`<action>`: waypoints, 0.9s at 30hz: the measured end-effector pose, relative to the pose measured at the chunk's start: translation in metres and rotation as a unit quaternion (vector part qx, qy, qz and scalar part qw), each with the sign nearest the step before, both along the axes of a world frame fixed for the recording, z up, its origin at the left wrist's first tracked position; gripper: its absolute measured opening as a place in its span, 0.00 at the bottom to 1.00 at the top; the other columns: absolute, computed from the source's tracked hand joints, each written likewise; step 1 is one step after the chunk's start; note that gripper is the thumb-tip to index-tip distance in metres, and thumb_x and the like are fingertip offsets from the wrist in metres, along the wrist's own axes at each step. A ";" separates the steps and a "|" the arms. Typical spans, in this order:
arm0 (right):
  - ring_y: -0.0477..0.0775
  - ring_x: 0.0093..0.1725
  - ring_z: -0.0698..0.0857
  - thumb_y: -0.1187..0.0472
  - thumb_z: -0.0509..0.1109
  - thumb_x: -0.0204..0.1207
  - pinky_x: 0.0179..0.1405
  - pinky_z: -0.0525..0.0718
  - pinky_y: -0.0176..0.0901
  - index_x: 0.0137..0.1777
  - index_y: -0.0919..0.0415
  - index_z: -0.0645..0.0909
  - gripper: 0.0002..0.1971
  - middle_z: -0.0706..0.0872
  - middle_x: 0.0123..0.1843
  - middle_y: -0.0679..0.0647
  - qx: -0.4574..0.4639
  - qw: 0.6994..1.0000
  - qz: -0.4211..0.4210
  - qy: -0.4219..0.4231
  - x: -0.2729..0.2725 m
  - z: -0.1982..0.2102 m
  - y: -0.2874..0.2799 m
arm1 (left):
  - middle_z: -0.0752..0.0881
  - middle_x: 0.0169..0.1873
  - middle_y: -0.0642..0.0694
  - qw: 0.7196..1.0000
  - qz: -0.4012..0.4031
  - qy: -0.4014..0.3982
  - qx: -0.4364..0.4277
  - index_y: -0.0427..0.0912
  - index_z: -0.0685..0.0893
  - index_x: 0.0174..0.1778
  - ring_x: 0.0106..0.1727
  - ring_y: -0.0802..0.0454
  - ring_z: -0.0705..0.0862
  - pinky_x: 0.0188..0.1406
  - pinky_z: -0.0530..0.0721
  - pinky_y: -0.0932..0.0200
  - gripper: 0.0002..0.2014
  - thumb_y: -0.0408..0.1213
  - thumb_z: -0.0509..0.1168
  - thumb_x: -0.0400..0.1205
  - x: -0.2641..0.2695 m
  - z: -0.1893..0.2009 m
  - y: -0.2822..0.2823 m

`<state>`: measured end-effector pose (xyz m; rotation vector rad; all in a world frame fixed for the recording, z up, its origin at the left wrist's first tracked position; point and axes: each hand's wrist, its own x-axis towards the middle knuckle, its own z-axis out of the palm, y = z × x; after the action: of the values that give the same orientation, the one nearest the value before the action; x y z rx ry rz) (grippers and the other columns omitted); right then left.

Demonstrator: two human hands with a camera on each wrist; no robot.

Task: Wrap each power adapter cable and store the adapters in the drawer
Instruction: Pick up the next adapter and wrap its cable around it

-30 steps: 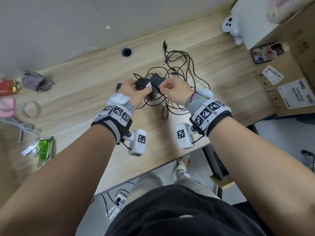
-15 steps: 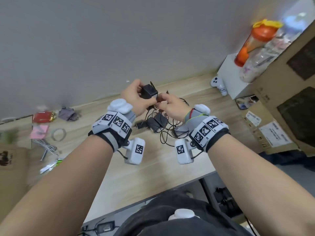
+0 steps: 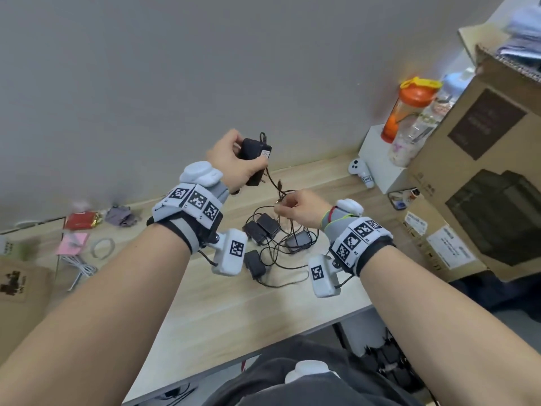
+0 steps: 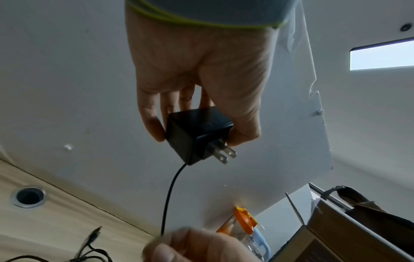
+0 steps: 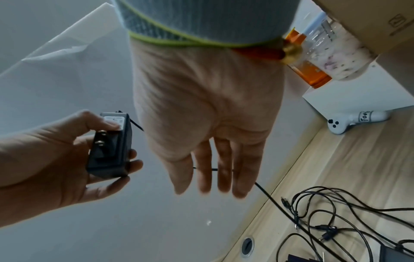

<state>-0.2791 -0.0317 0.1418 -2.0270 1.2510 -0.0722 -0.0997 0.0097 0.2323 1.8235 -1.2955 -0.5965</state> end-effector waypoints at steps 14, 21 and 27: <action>0.49 0.33 0.81 0.60 0.69 0.82 0.42 0.85 0.46 0.59 0.61 0.75 0.10 0.83 0.37 0.54 0.065 0.938 -0.087 -0.329 0.015 0.048 0.000 | 0.87 0.47 0.42 0.988 -0.014 0.151 -0.003 0.47 0.74 0.50 0.46 0.43 0.88 0.44 0.88 0.44 0.23 0.52 0.74 0.65 -0.024 0.029 -0.007; 0.46 0.27 0.73 0.62 0.76 0.77 0.29 0.73 0.36 0.57 0.58 0.77 0.12 0.72 0.32 0.49 0.025 0.911 -0.129 -0.391 0.011 0.063 -0.010 | 0.82 0.37 0.50 0.990 -0.055 0.128 0.014 0.46 0.82 0.55 0.34 0.53 0.82 0.33 0.85 0.55 0.14 0.52 0.69 0.82 -0.020 0.029 -0.005; 0.44 0.31 0.77 0.56 0.76 0.77 0.33 0.76 0.35 0.67 0.59 0.74 0.22 0.79 0.42 0.52 0.024 0.917 -0.104 -0.383 0.006 0.074 -0.008 | 0.86 0.42 0.41 0.967 -0.058 0.237 0.068 0.43 0.83 0.42 0.41 0.44 0.84 0.48 0.88 0.45 0.16 0.50 0.60 0.87 -0.027 0.038 -0.005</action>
<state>-0.2732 -0.0399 0.2157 -1.5540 0.9224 -0.8443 -0.1270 0.0049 0.2708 1.5826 -1.0559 -1.1317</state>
